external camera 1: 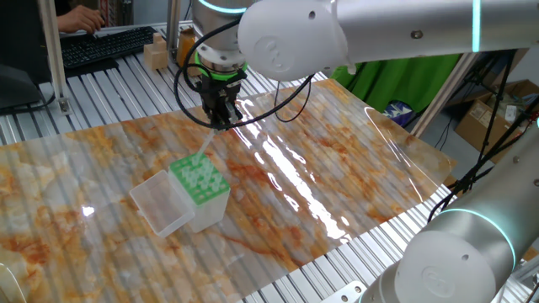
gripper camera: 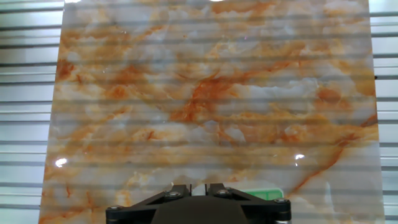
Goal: Insert a large pipette tip into the holder for large pipette tips
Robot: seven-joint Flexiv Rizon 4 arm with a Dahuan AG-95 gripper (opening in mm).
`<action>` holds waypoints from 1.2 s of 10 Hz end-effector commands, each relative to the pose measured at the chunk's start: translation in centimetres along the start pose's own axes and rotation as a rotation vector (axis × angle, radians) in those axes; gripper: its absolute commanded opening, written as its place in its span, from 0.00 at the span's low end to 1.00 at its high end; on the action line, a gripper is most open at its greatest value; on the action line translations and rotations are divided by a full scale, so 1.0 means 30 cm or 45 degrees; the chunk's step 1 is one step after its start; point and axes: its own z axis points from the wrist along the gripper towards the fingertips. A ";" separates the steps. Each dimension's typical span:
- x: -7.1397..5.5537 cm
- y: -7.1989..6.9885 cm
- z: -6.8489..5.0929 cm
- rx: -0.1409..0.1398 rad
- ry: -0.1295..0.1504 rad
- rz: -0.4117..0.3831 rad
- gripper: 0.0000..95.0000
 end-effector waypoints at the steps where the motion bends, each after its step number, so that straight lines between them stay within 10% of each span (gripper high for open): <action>1: 0.002 0.001 0.006 -0.005 -0.012 -0.007 0.00; 9: 0.021 0.012 0.026 -0.001 -0.056 -0.010 0.00; 12: 0.022 0.012 0.024 0.004 -0.055 0.007 0.40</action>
